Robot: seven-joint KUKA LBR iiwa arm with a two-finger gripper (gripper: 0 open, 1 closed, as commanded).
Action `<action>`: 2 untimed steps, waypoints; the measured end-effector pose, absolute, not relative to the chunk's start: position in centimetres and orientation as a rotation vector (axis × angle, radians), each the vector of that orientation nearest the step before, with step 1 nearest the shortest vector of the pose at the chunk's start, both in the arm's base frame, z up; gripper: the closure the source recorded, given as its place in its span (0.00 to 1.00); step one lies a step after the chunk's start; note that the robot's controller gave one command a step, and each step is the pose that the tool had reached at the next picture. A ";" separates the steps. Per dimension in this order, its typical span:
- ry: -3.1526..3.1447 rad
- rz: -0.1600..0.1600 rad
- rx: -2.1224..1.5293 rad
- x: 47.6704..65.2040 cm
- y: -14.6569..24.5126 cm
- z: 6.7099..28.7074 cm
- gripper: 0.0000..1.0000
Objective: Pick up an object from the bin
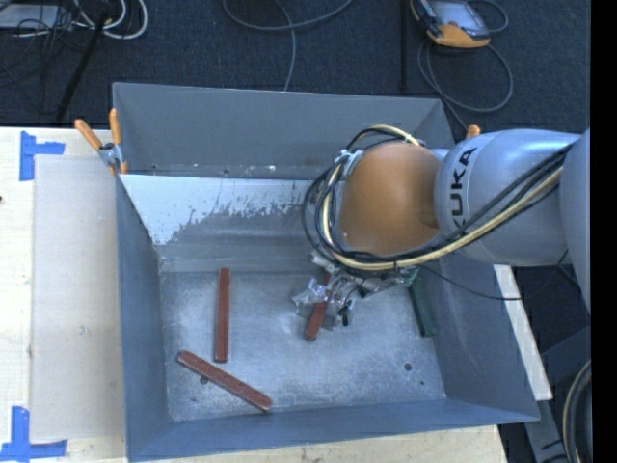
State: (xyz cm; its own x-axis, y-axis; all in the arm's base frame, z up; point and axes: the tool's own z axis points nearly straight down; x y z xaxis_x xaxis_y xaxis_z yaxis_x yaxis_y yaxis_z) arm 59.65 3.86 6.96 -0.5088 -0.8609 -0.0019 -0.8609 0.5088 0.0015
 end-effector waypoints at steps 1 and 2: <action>2.524 -0.005 -1.860 57.4 2.1 21.9 1.00; 2.435 0.010 -1.988 56.5 7.8 17.6 1.00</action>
Offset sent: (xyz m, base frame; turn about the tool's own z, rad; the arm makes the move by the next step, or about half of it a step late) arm -0.0239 -0.0183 0.1455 -0.2361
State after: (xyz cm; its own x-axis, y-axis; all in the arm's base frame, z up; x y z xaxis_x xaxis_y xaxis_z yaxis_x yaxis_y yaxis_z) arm 56.52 7.76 17.64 -0.2002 -0.9797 -0.0023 -0.9797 0.2002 0.0061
